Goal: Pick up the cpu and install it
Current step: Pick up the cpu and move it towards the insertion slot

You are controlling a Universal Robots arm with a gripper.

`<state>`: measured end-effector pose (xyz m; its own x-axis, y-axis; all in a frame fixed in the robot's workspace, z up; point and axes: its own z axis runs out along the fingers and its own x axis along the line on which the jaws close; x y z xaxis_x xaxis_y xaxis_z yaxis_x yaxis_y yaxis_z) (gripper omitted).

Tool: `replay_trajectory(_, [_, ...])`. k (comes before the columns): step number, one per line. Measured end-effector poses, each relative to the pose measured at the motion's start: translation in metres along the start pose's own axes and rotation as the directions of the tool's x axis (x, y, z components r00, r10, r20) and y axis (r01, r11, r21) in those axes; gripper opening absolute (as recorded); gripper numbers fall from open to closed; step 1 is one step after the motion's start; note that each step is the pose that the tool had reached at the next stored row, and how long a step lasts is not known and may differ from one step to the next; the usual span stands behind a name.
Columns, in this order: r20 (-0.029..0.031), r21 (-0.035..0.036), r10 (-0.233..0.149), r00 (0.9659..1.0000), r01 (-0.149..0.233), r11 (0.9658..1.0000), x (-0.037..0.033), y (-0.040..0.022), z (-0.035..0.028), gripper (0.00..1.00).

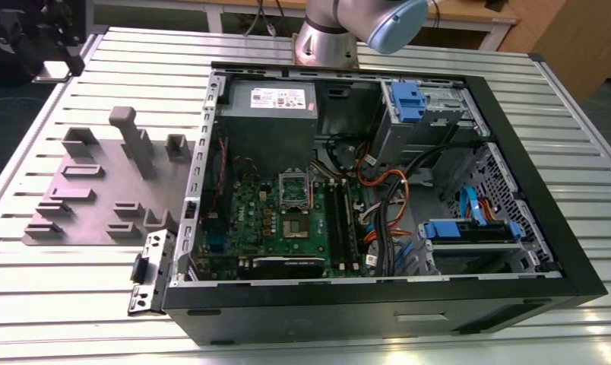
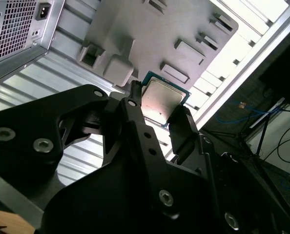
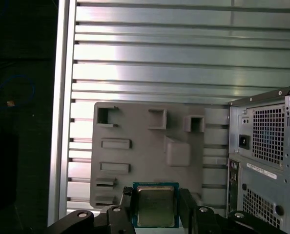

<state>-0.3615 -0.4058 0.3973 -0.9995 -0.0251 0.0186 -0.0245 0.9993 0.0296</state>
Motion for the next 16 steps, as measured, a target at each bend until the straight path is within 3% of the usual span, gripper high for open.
replay_trajectory(16, [0.0,0.0,0.0,1.0,0.0,1.0,-0.0084,-0.0002,-0.0002,0.47])
